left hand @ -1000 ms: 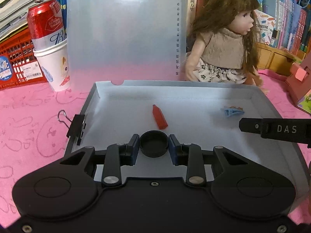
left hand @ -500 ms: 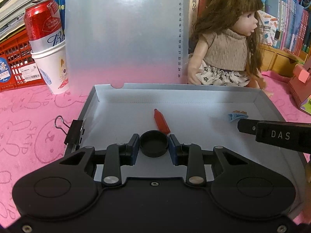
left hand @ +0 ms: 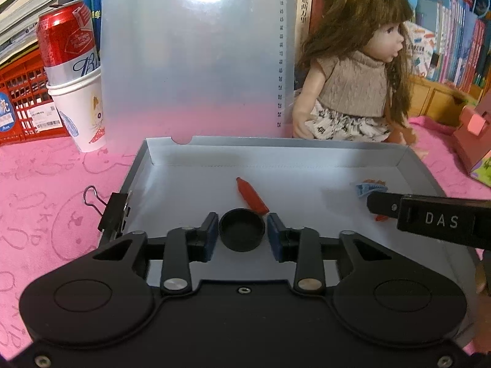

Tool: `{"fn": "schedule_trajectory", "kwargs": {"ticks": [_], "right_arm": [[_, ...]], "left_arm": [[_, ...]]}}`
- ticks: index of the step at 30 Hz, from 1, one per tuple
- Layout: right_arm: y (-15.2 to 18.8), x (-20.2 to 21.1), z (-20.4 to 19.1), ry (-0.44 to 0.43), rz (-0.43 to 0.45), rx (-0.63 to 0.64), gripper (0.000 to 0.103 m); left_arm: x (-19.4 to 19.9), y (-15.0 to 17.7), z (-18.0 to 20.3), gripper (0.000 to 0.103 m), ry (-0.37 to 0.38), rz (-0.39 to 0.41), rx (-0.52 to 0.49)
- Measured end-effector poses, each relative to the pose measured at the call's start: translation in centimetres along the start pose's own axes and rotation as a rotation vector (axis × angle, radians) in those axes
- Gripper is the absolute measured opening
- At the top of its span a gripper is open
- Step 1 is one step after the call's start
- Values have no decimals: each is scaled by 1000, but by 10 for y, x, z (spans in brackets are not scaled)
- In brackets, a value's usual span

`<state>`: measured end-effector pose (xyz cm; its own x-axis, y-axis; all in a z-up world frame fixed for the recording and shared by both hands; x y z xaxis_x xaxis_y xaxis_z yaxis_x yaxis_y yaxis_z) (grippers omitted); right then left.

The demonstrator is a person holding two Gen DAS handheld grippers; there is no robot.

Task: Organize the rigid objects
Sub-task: 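Open the right tool releasing the marker while the left tool releases the black lid, then withdraw both tools from the tray back toward the items on the cloth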

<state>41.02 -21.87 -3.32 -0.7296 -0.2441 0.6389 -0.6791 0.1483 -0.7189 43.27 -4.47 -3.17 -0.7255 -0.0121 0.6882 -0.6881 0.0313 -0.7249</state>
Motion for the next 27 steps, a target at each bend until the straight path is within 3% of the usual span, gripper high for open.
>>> {"fn": "schedule_trajectory", "kwargs": {"ticks": [8, 13, 27], "right_arm": [[1, 17, -8, 5, 41, 53, 80], [1, 36, -18, -10, 70, 91, 84], [16, 106, -42, -102, 157, 203, 99]], "left_arm": [[16, 0, -4, 56, 5, 32, 6], [37, -1, -7, 76, 13, 77, 15], [103, 19, -17, 85, 77, 156, 16]]}}
Point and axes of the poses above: each gripper's, at about its wrist camera, not at the fingertips, and x roughly against the way its jaws point, z to its right, y to its underside, the point moved 7 cm from there along -x, roughly the way its jaws point, and after that the axes turned 7 degrees about -y, right-handed, at the moved point
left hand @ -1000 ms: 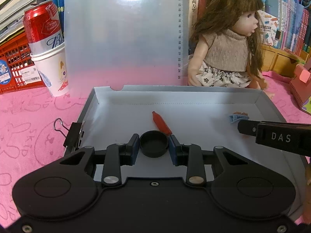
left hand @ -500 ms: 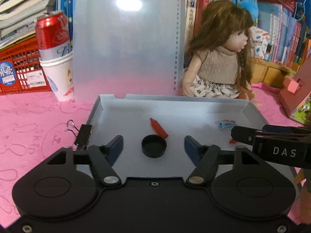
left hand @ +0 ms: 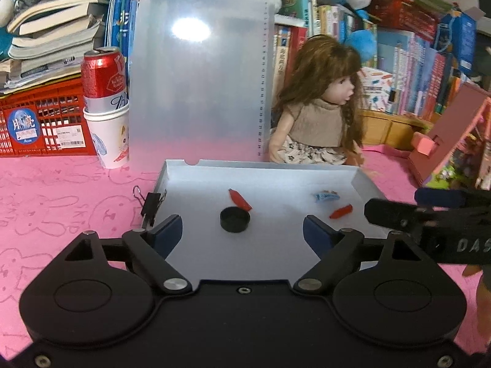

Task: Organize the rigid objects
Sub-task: 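Withdraw both tools from the tray back toward the items on the cloth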

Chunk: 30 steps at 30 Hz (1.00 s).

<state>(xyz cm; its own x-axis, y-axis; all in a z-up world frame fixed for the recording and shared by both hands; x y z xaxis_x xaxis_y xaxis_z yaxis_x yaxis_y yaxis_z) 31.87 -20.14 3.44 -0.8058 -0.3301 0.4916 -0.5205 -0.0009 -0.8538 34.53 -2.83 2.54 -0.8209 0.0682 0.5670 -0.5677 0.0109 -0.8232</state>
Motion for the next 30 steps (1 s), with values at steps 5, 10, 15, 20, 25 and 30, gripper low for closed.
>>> {"fn": "schedule_trajectory", "kwargs": {"ticks": [5, 10, 15, 20, 25, 30], "right_arm": [[3, 25, -6, -25, 32, 11, 103], [10, 46, -9, -51, 51, 6, 103], [21, 66, -13, -64, 62, 23, 103], [34, 85, -15, -78, 71, 31, 103], [50, 101, -17, -79, 76, 65, 103], [65, 113, -20, -81, 61, 97, 103]], "left_arm": [[23, 17, 2, 85, -5, 53, -58], [43, 30, 6, 85, 23, 52, -71], [64, 41, 5, 86, 31, 53, -66], [90, 54, 1, 92, 67, 68, -58], [116, 71, 3, 92, 69, 93, -103], [138, 87, 7, 93, 88, 115, -138]]}}
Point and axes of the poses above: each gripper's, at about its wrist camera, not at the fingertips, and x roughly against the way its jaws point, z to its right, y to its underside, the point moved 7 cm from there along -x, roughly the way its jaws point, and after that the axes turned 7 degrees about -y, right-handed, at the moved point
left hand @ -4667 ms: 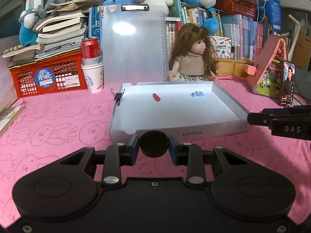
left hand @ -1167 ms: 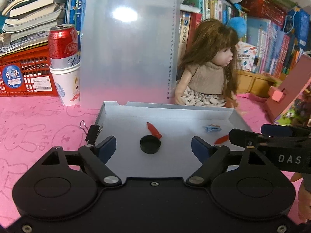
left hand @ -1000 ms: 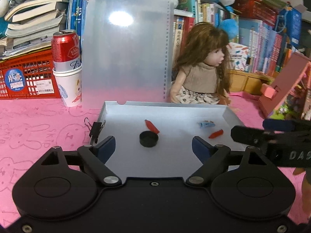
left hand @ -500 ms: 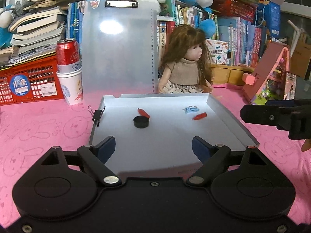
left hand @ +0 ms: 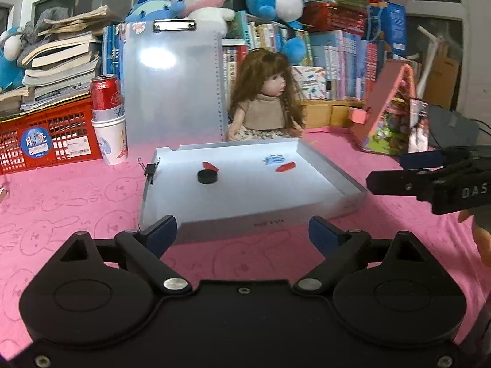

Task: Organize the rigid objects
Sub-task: 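Withdraw both tools from the tray back toward the items on the cloth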

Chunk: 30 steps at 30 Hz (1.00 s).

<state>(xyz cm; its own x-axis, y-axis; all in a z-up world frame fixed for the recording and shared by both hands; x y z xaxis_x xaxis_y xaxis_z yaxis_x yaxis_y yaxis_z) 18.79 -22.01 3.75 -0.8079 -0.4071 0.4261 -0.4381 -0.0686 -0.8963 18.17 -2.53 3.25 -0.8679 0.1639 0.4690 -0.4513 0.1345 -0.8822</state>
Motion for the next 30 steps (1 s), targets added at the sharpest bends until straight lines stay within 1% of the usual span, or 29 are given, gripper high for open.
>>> {"fn": "schedule_trajectory", "kwargs": {"ticks": [6, 14, 20, 23, 26, 30], "right_arm": [[19, 10, -5, 3, -33, 53, 103], [48, 19, -19, -23, -61, 83, 103], [68, 28, -29, -50, -89, 128, 103], [77, 30, -32, -61, -108, 126, 103], [85, 34, -34, -81, -123, 124, 103], [96, 37, -40, -125, -152, 130, 101]], "left_arm": [[23, 14, 9, 94, 34, 11, -32], [46, 41, 17, 95, 80, 24, -56], [58, 66, 23, 95, 94, 0, -97], [62, 75, 23, 94, 98, -22, -95], [66, 81, 23, 91, 107, -33, -94], [73, 87, 25, 83, 127, -55, -94]]}}
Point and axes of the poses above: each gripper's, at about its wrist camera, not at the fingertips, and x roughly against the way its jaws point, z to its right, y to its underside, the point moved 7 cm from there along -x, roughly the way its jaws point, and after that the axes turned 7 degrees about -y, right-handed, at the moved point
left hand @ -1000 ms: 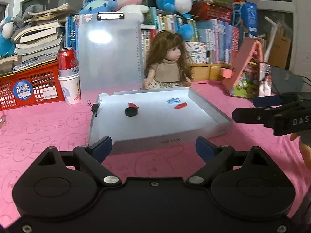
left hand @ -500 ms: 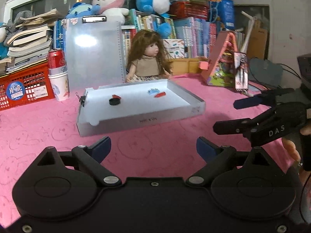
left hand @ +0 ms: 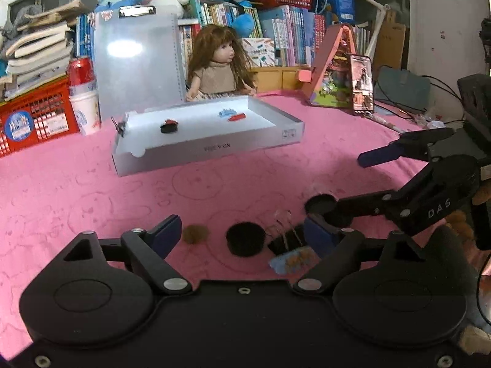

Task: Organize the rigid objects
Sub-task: 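Grasp the blue bear-print oval piece with the left tool while the right tool grasps a black lid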

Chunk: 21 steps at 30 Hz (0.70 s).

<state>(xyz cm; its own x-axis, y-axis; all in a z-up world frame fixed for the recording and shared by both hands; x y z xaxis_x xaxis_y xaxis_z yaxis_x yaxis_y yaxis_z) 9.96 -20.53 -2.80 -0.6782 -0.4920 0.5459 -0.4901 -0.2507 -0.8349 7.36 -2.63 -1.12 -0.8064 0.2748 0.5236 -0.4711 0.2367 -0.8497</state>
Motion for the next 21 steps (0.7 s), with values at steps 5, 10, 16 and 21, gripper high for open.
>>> {"fn": "schedule_trajectory", "kwargs": {"ticks": [5, 10, 16, 21], "right_arm": [[8, -3, -10, -17, -20, 32, 96], [16, -5, -14, -30, -32, 28, 83], [16, -3, -13, -22, -5, 16, 57], [17, 0, -17, -43, 3, 23, 40]], "left_arm": [[9, 9, 14, 75, 60, -29, -22], [13, 14, 26, 70, 79, -39, -46], [10, 15, 35, 68, 100, -53, -31], [6, 18, 40, 68, 107, -73, -12]]}}
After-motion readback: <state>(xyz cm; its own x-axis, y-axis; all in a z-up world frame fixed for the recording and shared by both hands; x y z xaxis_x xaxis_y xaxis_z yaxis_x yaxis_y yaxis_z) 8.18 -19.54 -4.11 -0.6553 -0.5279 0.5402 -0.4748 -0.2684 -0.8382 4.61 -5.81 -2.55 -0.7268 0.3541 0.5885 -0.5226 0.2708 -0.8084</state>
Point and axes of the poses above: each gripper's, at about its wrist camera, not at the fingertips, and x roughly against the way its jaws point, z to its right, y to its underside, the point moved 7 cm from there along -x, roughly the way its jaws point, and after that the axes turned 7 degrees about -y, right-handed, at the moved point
